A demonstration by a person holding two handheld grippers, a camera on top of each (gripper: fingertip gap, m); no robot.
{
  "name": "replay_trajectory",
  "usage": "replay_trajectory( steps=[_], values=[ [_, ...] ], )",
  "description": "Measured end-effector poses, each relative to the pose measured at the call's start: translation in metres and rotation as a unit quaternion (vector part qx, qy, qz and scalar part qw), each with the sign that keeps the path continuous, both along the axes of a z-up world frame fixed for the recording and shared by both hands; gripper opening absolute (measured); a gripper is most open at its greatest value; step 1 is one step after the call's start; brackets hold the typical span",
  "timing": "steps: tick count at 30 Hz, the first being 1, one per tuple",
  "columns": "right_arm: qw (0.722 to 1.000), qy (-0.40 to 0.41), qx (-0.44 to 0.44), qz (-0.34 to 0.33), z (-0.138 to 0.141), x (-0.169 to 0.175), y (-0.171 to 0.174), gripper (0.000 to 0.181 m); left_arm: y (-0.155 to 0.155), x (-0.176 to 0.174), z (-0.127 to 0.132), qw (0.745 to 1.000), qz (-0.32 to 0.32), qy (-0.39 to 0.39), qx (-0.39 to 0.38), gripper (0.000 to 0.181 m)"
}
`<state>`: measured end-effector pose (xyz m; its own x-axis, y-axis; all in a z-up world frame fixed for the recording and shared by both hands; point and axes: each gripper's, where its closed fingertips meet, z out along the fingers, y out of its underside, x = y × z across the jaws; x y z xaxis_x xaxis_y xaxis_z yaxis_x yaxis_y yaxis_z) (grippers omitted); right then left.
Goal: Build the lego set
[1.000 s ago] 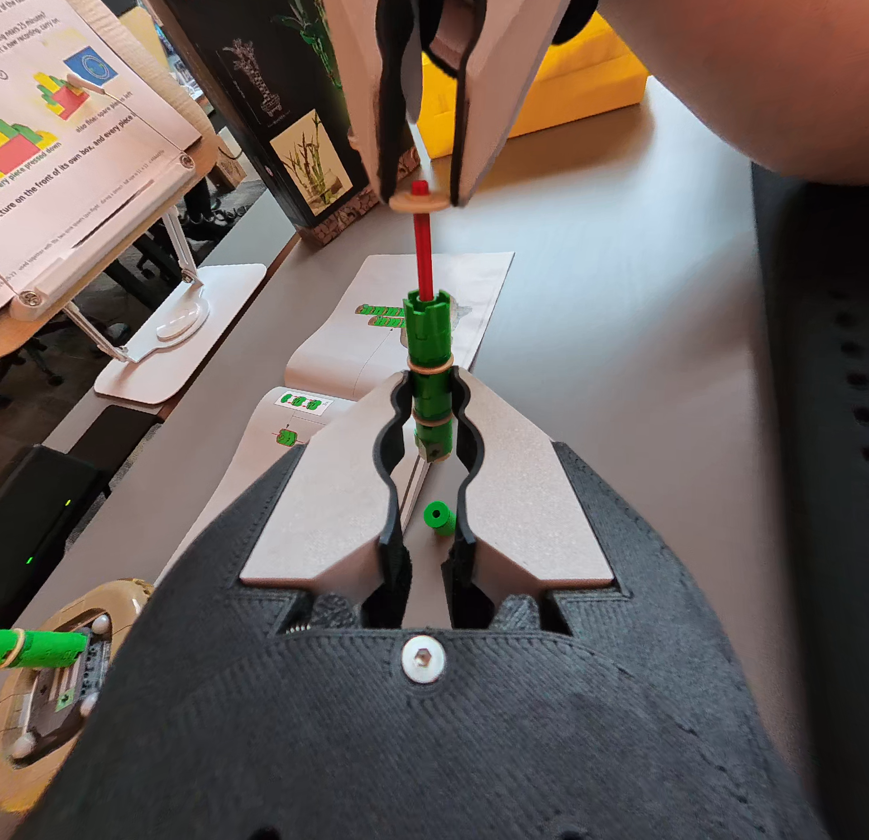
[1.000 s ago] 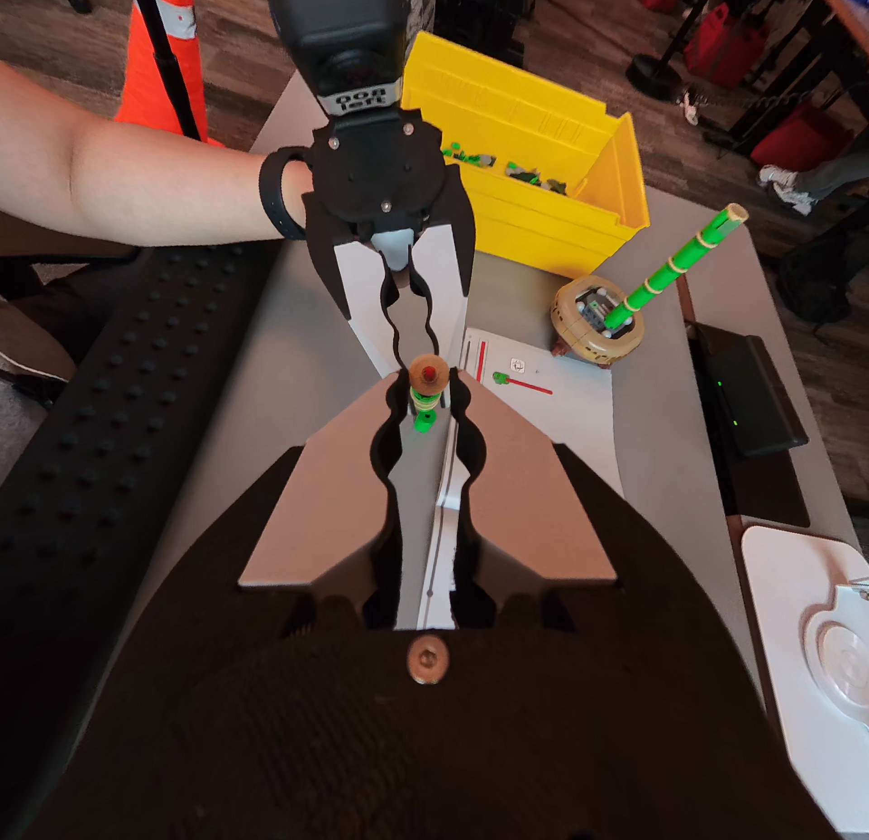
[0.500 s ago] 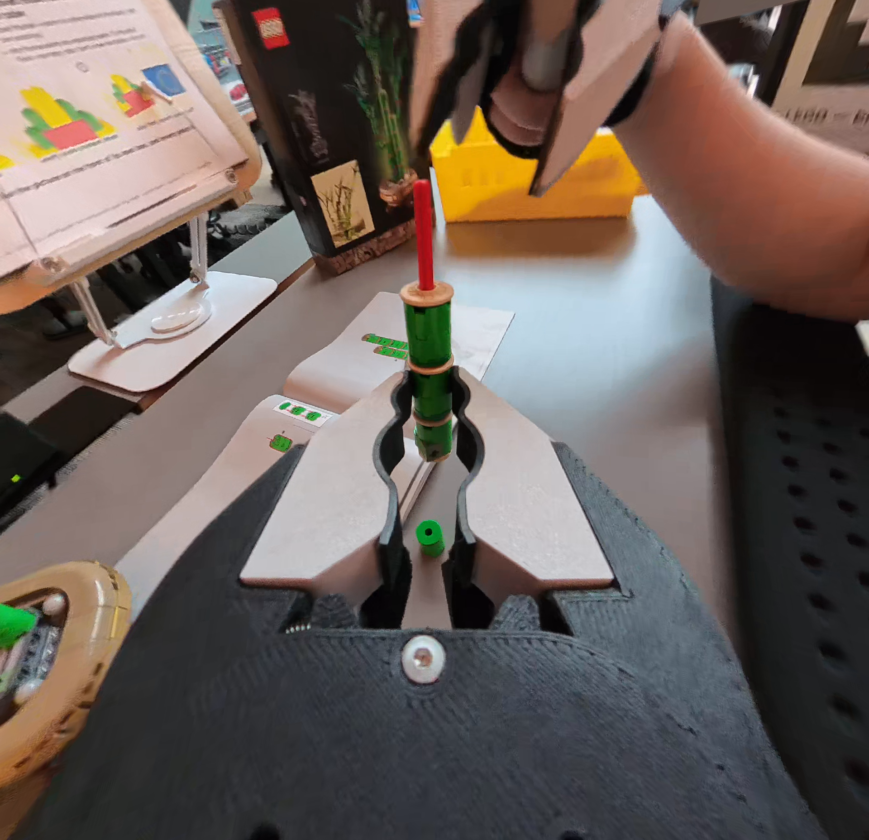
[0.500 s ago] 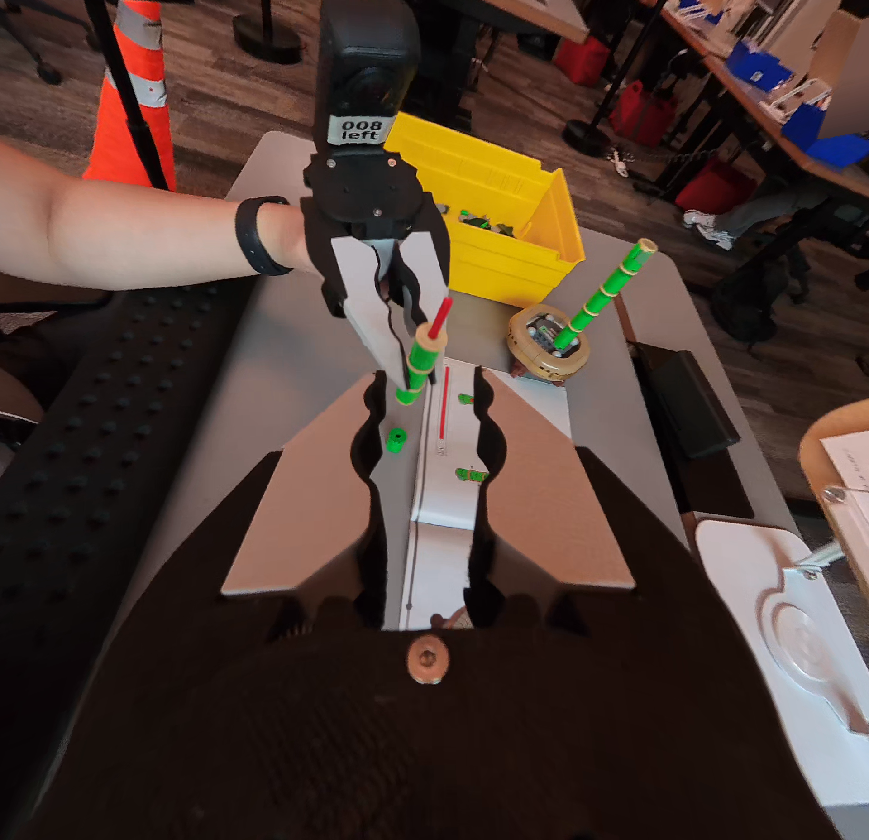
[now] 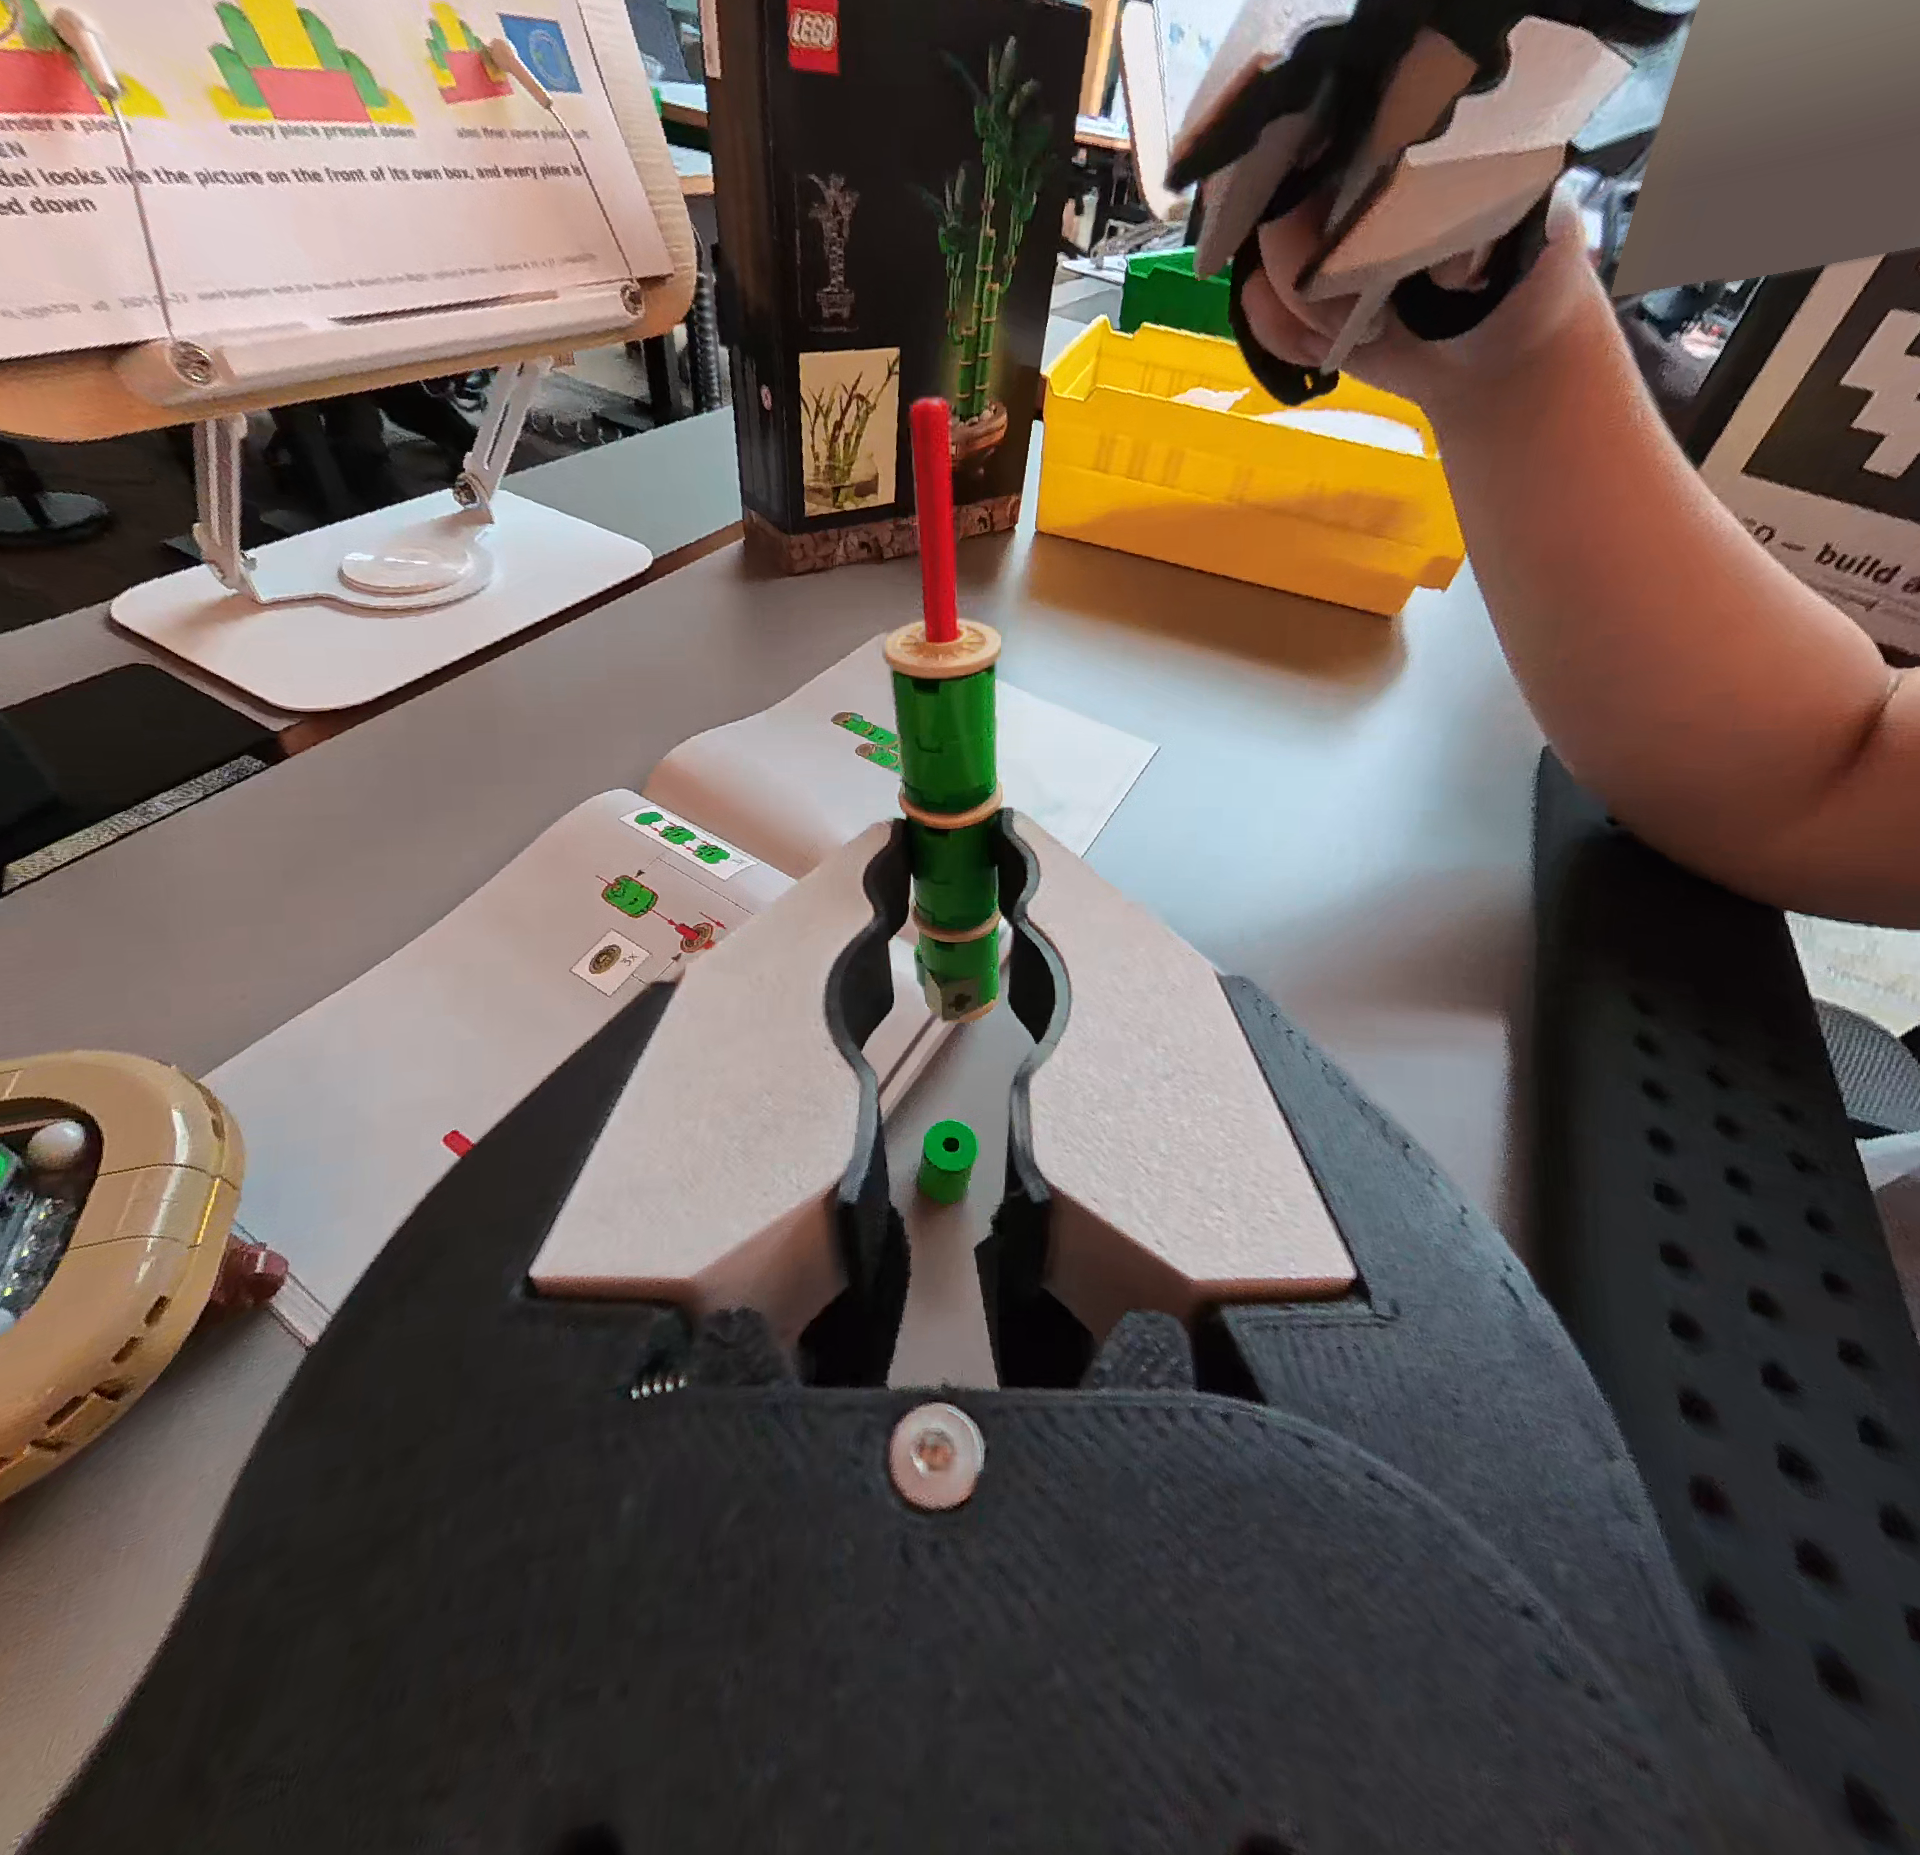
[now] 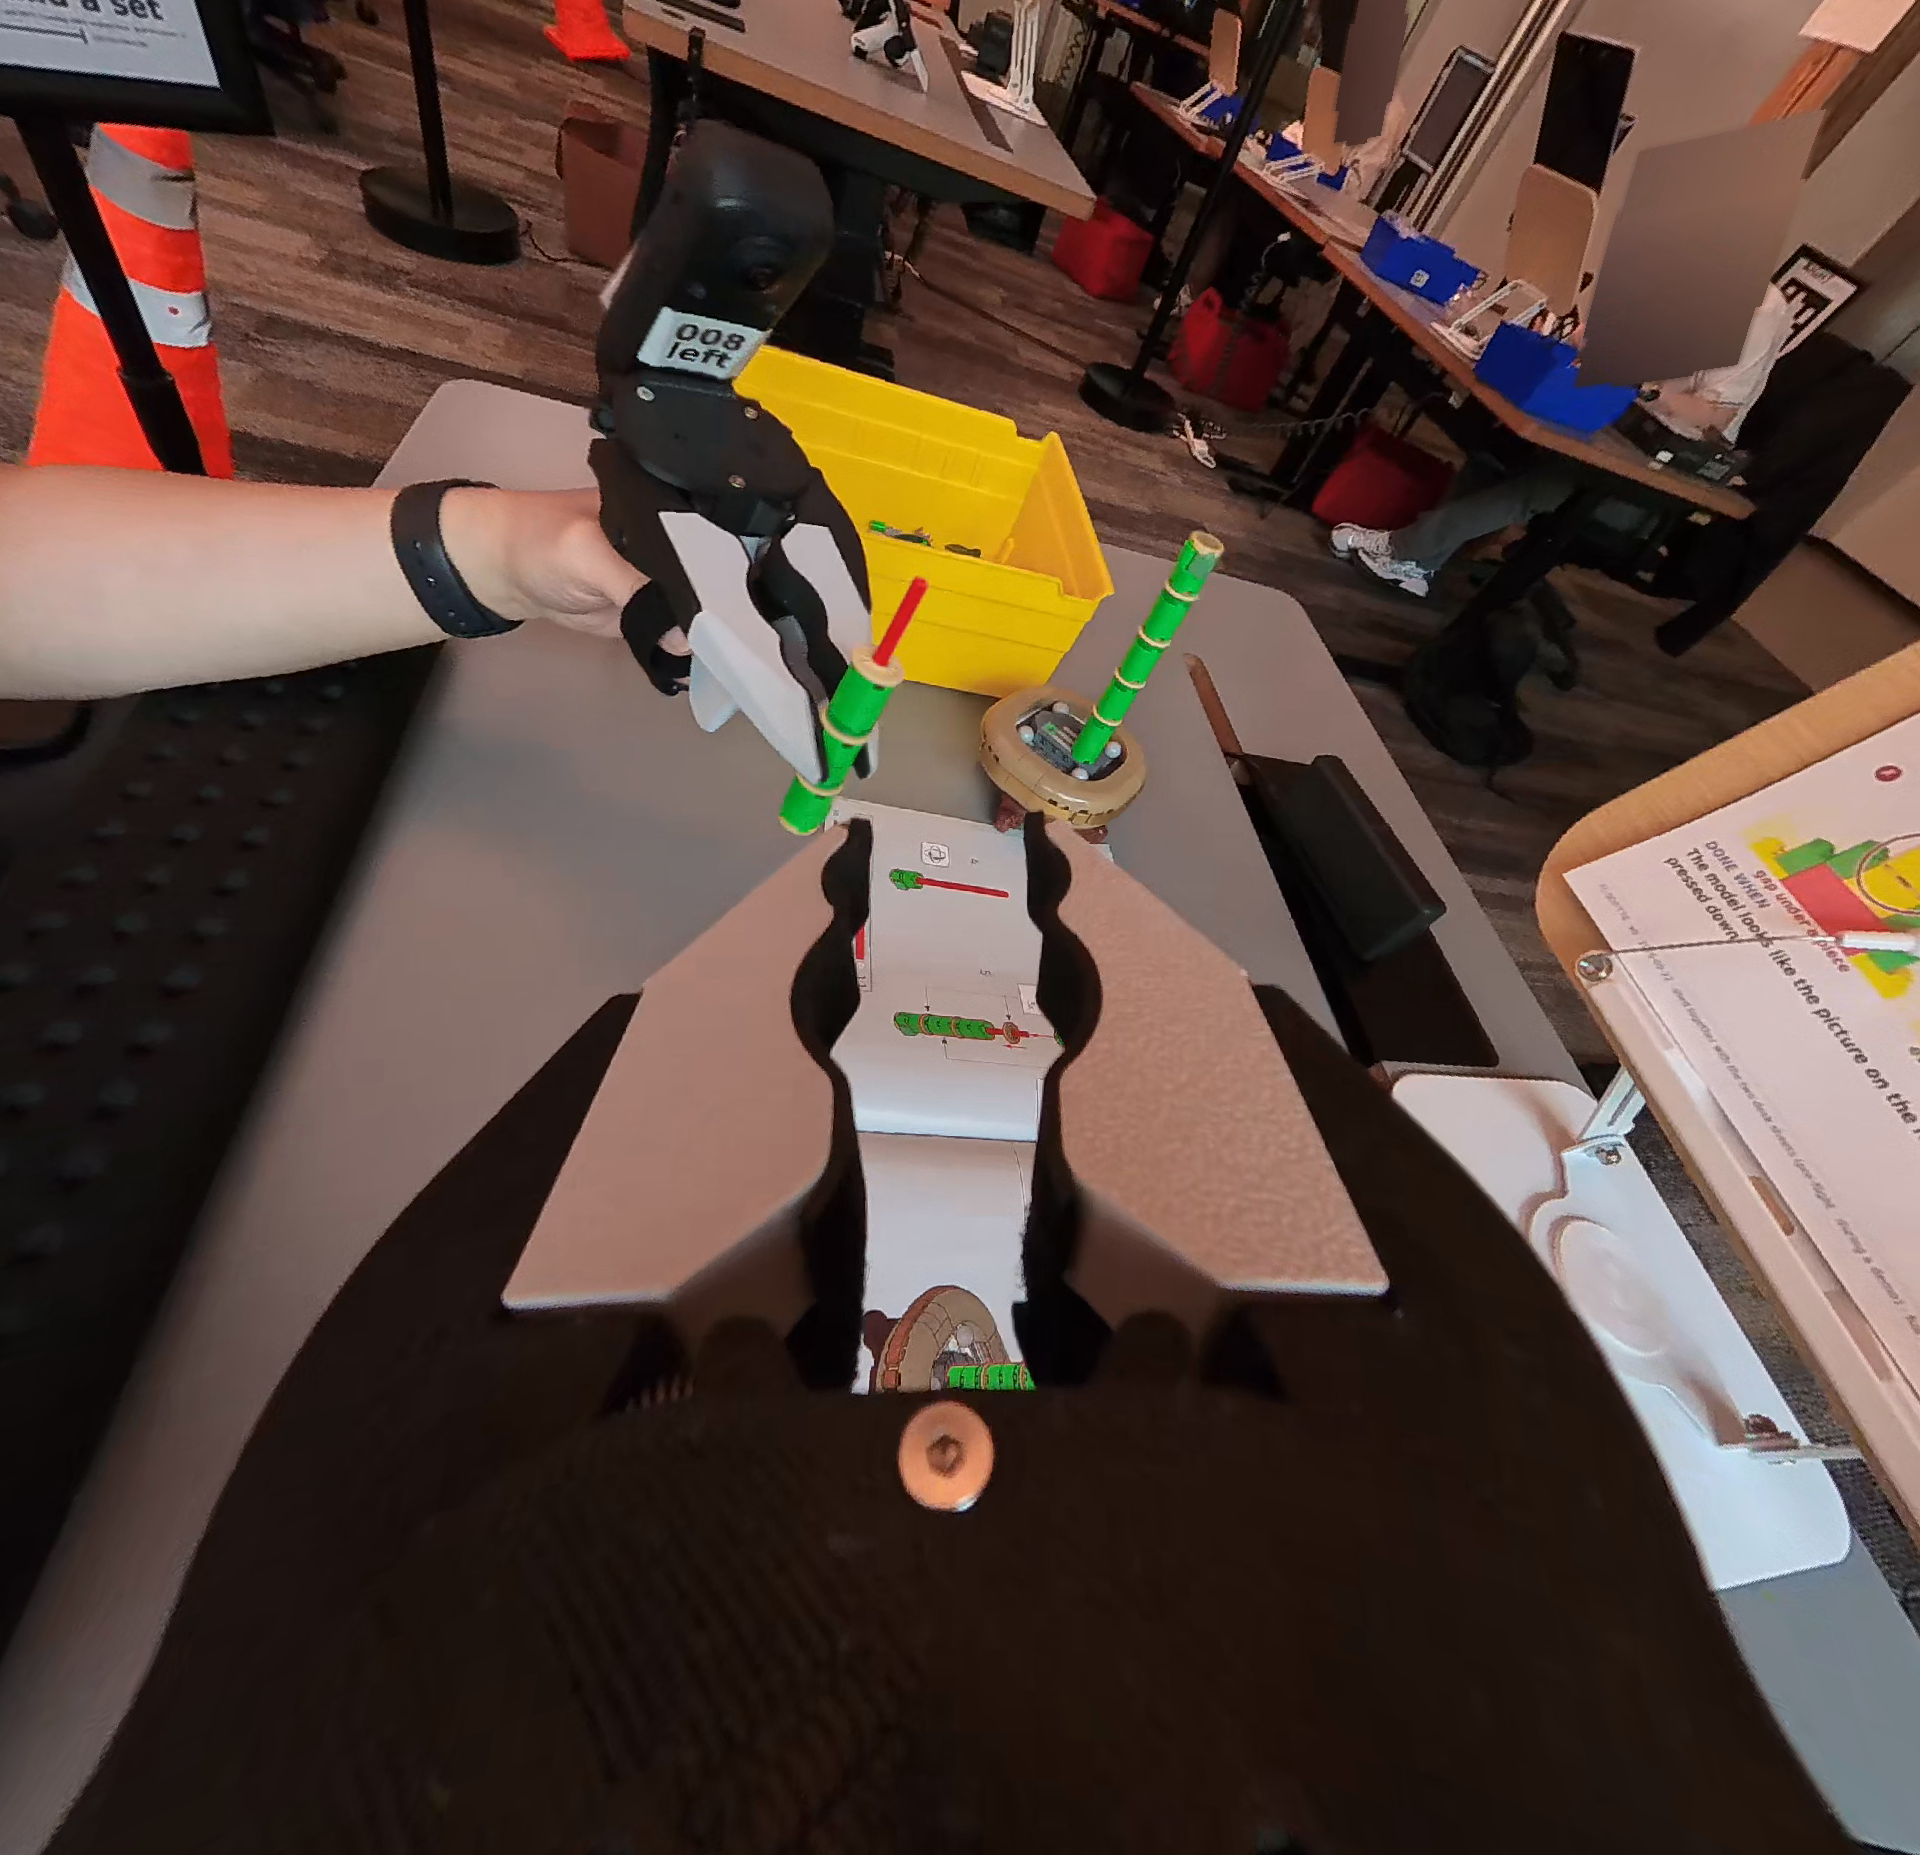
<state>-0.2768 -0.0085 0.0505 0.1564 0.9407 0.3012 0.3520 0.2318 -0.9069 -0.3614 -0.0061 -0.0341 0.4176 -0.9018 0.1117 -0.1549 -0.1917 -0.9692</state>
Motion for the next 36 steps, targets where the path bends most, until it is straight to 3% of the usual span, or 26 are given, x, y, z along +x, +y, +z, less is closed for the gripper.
replay_trajectory(
  steps=[6, 10, 21, 36],
  values=[
    [1.0, 0.005, -0.014, 0.004, -0.007, -0.005, 0.004, 0.028, -0.005, 0.006, -0.008, 1.0, -0.016, 0.024, -0.001, 0.014],
    [0.998, 0.011, -0.038, 0.04, -0.013, -0.023, -0.007, 0.018, -0.008, 0.01, -0.011, 0.999, -0.028, 0.031, -0.003, 0.014],
    [0.982, 0.041, -0.161, 0.089, -0.034, -0.07, -0.019, 0.014, -0.02, 0.024, -0.02, 0.996, -0.065, 0.053, -0.011, 0.014],
    [0.973, 0.067, -0.203, 0.084, -0.041, -0.075, -0.008, 0.02, -0.022, 0.027, -0.022, 0.996, -0.074, 0.058, -0.013, 0.014]
  ],
)
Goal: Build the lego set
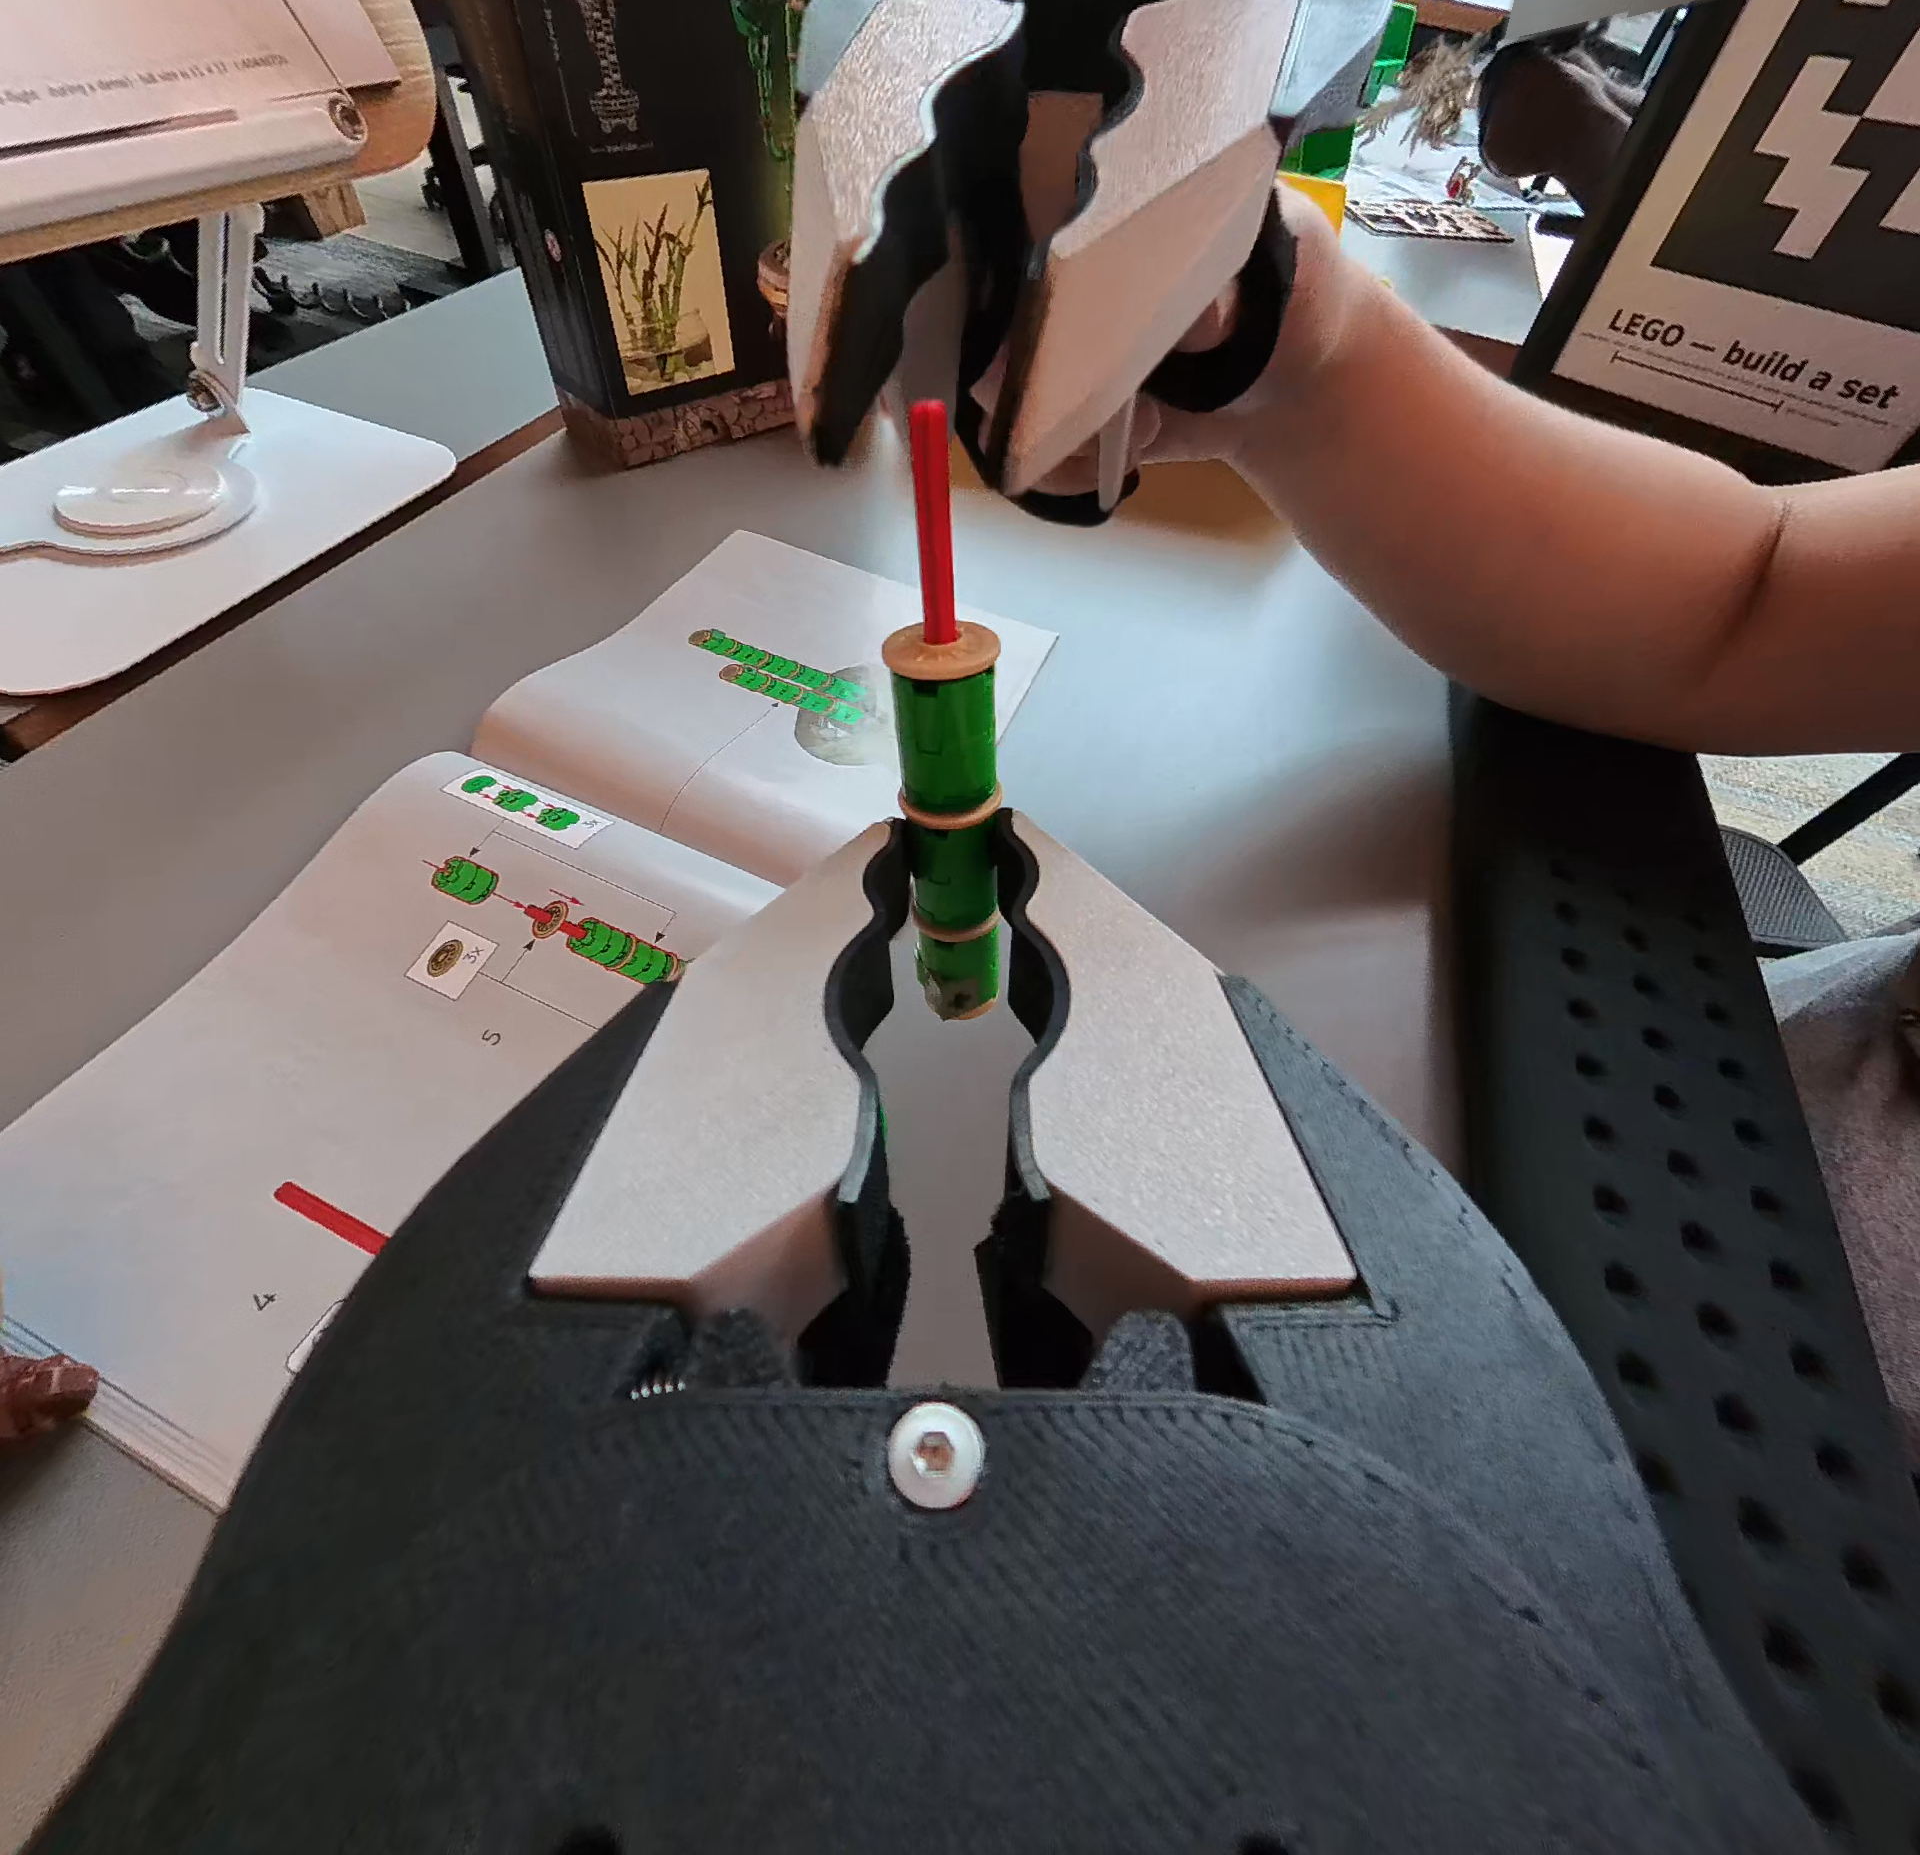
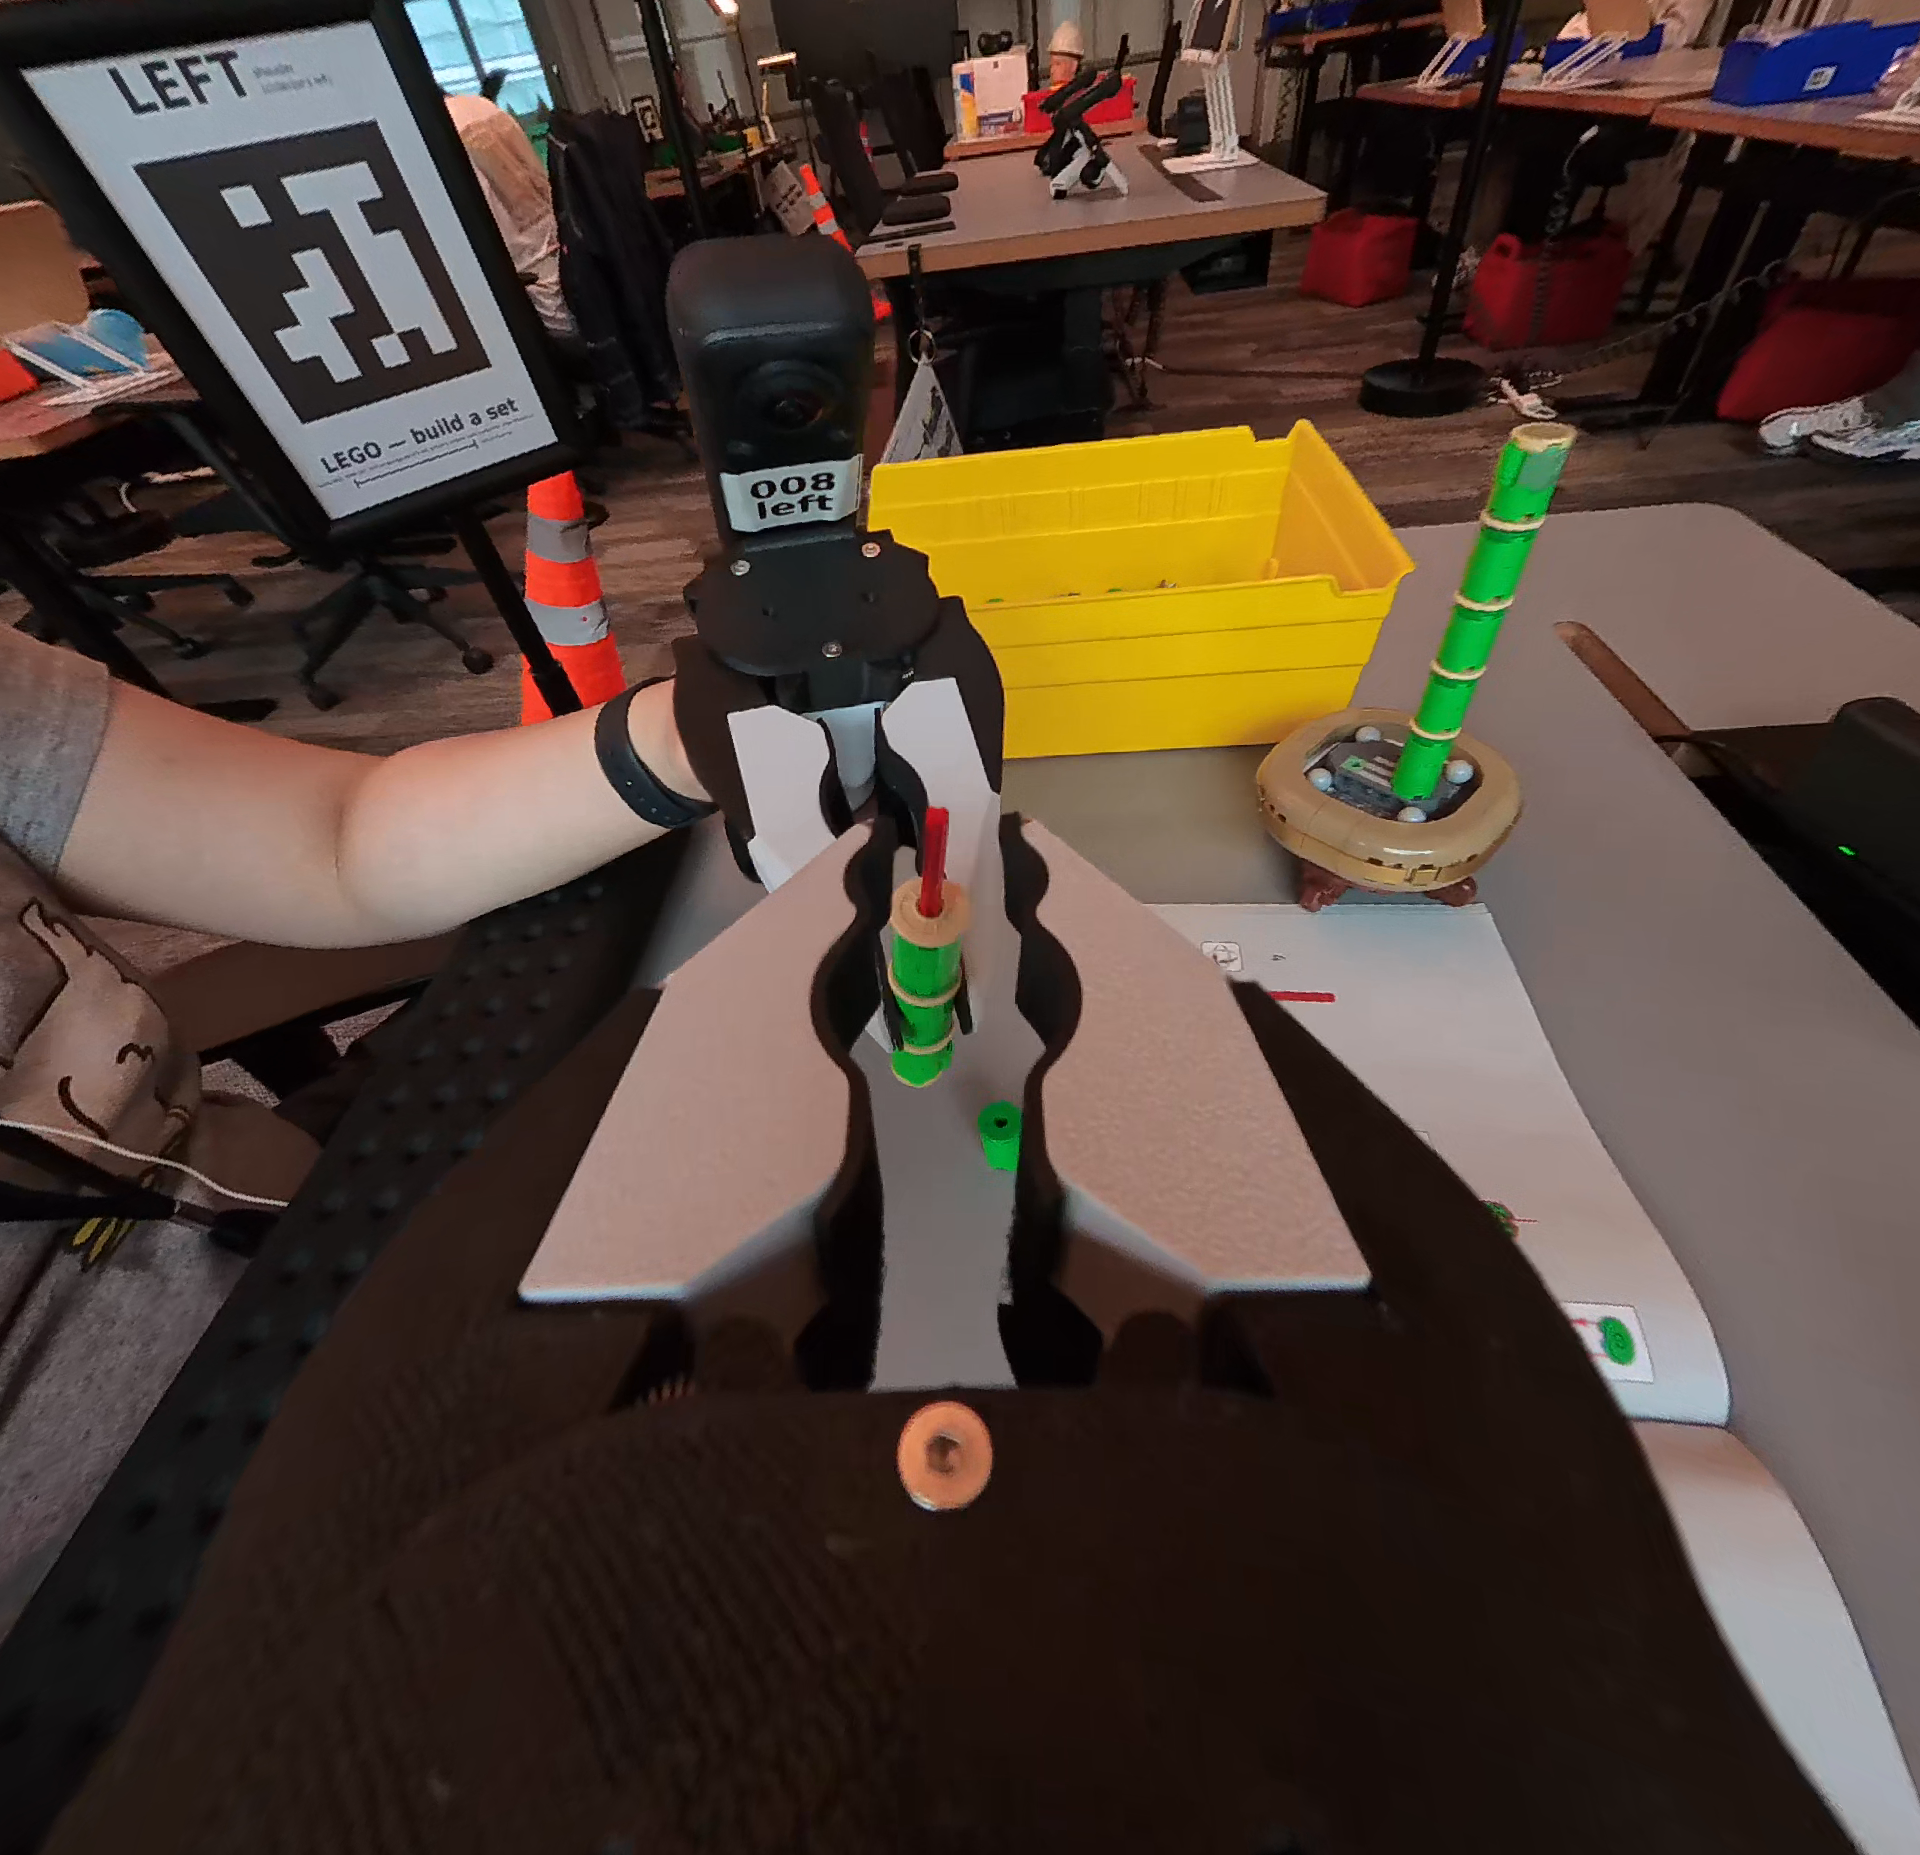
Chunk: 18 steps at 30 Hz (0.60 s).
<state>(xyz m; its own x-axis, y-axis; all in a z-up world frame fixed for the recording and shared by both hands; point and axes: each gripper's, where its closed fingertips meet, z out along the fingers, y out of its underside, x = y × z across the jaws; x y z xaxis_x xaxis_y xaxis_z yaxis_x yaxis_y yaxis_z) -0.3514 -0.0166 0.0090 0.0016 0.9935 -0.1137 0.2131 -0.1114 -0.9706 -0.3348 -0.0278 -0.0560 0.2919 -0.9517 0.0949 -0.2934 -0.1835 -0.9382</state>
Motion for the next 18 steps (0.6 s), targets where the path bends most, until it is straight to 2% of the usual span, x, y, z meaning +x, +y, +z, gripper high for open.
replay_trajectory(
  steps=[2, 5, 13, 16, 18],
  values=[
    [1.0, -0.006, 0.003, 0.003, -0.003, -0.003, -0.001, 0.018, -0.002, 0.001, -0.001, 1.0, -0.005, 0.004, 0.001, 0.014],
    [0.999, -0.02, 0.001, 0.025, -0.009, -0.004, -0.008, 0.004, -0.004, 0.003, -0.001, 1.0, -0.011, 0.005, 0.002, 0.014],
    [0.999, -0.009, -0.038, 0.022, -0.006, -0.002, -0.004, 0.003, 0.003, 0.002, 0.002, 1.0, 0.007, -0.011, 0.008, 0.016],
    [0.999, 0.001, -0.038, -0.009, 0.003, 0.006, 0.008, 0.003, 0.016, -0.007, 0.006, 0.999, 0.047, -0.015, 0.018, 0.049],
    [0.999, -0.015, -0.032, -0.042, 0.002, 0.018, 0.021, 0.003, 0.028, -0.018, 0.01, 0.996, 0.088, -0.023, 0.016, 0.053]
  ],
)
